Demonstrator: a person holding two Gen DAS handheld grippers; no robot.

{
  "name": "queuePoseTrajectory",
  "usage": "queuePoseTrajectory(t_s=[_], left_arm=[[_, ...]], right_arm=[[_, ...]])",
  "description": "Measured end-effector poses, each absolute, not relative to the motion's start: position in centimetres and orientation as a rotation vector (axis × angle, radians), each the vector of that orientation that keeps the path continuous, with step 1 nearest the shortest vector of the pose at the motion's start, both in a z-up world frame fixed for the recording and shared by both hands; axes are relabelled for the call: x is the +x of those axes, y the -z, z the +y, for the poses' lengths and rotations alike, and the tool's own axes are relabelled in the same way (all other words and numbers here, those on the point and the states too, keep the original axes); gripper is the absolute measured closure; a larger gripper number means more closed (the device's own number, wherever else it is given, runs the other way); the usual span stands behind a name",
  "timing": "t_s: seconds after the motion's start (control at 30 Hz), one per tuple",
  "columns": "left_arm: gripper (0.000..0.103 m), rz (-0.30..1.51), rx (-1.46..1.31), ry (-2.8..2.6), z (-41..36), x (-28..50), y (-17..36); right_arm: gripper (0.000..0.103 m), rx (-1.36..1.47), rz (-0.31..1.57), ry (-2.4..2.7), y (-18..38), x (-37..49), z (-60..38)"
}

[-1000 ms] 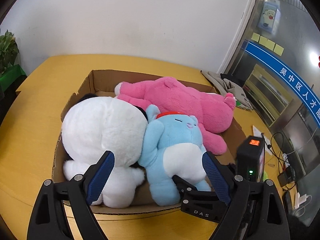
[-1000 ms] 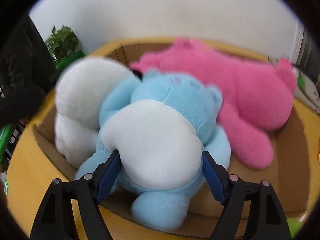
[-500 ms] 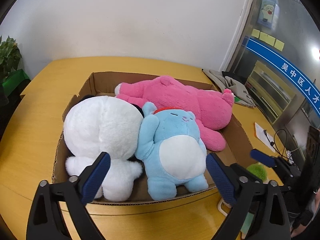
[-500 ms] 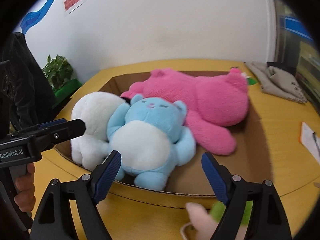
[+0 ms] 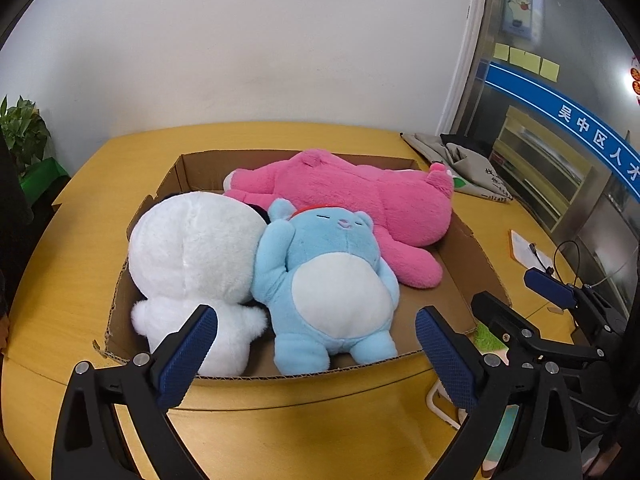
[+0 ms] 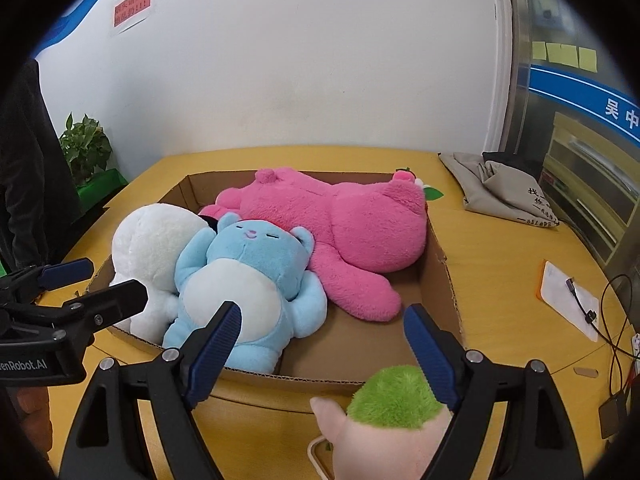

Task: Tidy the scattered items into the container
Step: 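Move both grippers toward the pig plush with green hair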

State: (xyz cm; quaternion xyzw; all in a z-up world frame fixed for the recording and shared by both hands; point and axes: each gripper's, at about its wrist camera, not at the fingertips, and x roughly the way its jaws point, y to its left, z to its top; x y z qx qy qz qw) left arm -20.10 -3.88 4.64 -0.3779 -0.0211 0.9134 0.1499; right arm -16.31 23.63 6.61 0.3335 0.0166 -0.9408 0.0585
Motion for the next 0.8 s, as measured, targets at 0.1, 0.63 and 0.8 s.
queuePoseTrajectory(t_s=[0.1, 0.63, 0.8], left_arm=[[0.002, -0.072, -1.087, -2.624, -3.8, -19.6, -4.7], [0.002, -0.081, -1.085, -2.614, -2.6, -17.2, -4.5], [0.002, -0.114, -1.082, -2.584, -2.0, -17.1, -4.5]], right_arm=[[0.019, 1.017, 0.057, 2.850, -6.5, -16.1, 23.7], [0.019, 0.996, 0.062, 2.851, -7.0, -14.0, 24.3], [0.019, 0.989, 0.067, 2.861, -7.3, -13.4, 25.0]])
